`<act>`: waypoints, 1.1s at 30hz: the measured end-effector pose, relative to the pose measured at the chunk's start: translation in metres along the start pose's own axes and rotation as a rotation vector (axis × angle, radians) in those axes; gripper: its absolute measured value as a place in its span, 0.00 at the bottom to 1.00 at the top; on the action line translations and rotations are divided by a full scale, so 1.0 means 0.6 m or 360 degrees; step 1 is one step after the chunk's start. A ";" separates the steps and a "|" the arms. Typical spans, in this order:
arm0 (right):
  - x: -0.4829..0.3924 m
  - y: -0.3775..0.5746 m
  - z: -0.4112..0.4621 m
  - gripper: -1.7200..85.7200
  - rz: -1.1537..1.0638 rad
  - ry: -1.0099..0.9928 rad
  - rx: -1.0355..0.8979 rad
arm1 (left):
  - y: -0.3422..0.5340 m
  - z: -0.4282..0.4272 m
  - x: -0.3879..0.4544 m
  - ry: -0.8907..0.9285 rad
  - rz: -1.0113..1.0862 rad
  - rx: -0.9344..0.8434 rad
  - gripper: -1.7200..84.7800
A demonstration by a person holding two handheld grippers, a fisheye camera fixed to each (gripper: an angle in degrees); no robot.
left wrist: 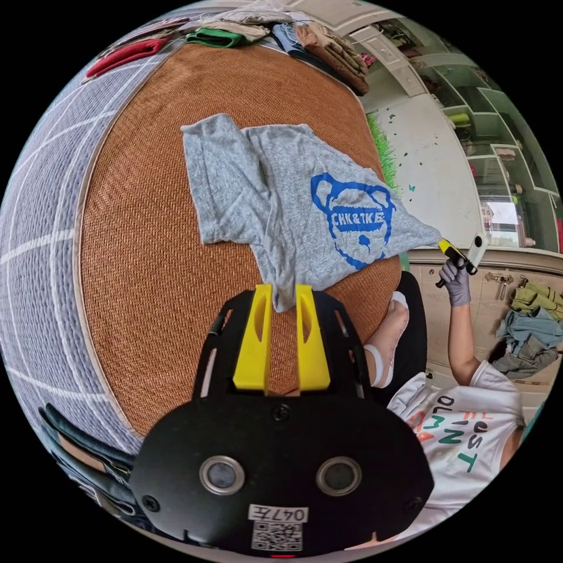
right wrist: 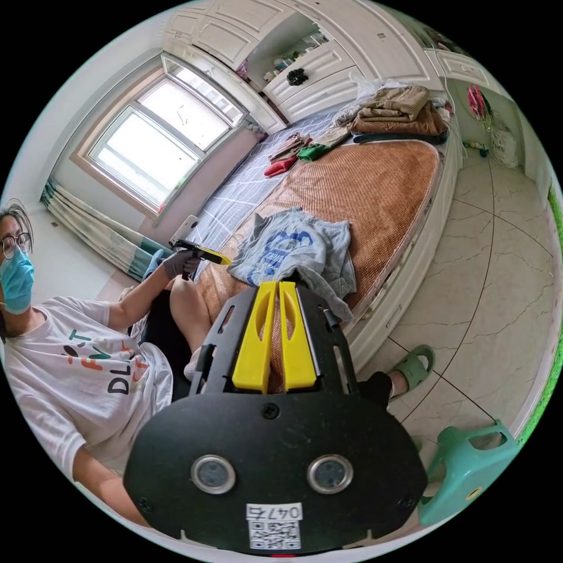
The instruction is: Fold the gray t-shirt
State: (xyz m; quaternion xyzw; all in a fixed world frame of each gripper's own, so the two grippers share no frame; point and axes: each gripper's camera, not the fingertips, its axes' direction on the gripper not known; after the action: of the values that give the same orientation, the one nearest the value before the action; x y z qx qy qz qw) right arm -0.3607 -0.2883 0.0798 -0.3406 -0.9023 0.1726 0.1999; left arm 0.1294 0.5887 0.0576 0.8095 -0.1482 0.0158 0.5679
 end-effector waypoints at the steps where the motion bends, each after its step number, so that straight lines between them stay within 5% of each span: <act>1: 0.003 0.002 0.000 0.01 -0.0005 0.0005 -0.0011 | 0.002 0.005 -0.005 0.0028 -0.0007 -0.0004 0.09; 33: 0.152 -0.040 -0.007 0.05 0.0436 -0.0321 -0.0104 | 0.119 0.086 -0.172 0.0471 0.0071 0.0233 0.01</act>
State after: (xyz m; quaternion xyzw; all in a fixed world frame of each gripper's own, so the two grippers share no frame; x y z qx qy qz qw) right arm -0.4347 -0.2425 0.1162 -0.4478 -0.8681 0.2020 0.0717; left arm 0.0052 0.5417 0.0844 0.8341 -0.0793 0.1581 0.5225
